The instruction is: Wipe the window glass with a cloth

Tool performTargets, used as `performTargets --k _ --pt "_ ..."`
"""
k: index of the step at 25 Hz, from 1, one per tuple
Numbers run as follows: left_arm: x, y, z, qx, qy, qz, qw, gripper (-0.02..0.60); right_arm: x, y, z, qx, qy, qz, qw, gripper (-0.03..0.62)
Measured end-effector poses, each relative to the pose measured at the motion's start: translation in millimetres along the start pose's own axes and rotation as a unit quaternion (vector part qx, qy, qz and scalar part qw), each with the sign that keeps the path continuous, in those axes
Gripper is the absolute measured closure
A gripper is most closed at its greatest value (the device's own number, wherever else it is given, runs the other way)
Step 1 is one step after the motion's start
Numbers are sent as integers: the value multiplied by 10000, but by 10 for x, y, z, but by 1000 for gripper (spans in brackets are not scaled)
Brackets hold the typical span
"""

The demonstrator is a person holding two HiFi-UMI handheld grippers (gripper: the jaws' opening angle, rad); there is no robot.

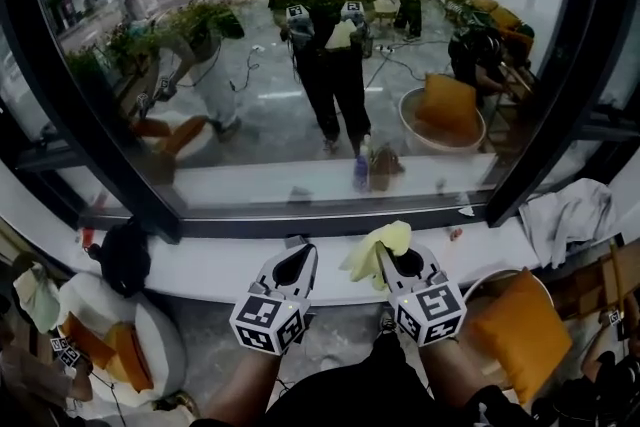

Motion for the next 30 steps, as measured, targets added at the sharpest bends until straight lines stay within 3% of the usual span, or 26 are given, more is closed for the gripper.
performTargets --k 30 --pt "64 5 -13 -36 26 -126 9999 574 1 -34 104 96 -94 27 9999 551"
Point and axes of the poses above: the fingertips, and each gripper's own axes: y forward along the fingers, z to its left, x out of its top, the point moved 6 cm from there along -y, backward along the fingers, and after that the axes turned 6 degrees about y, right-handed, at the moved point
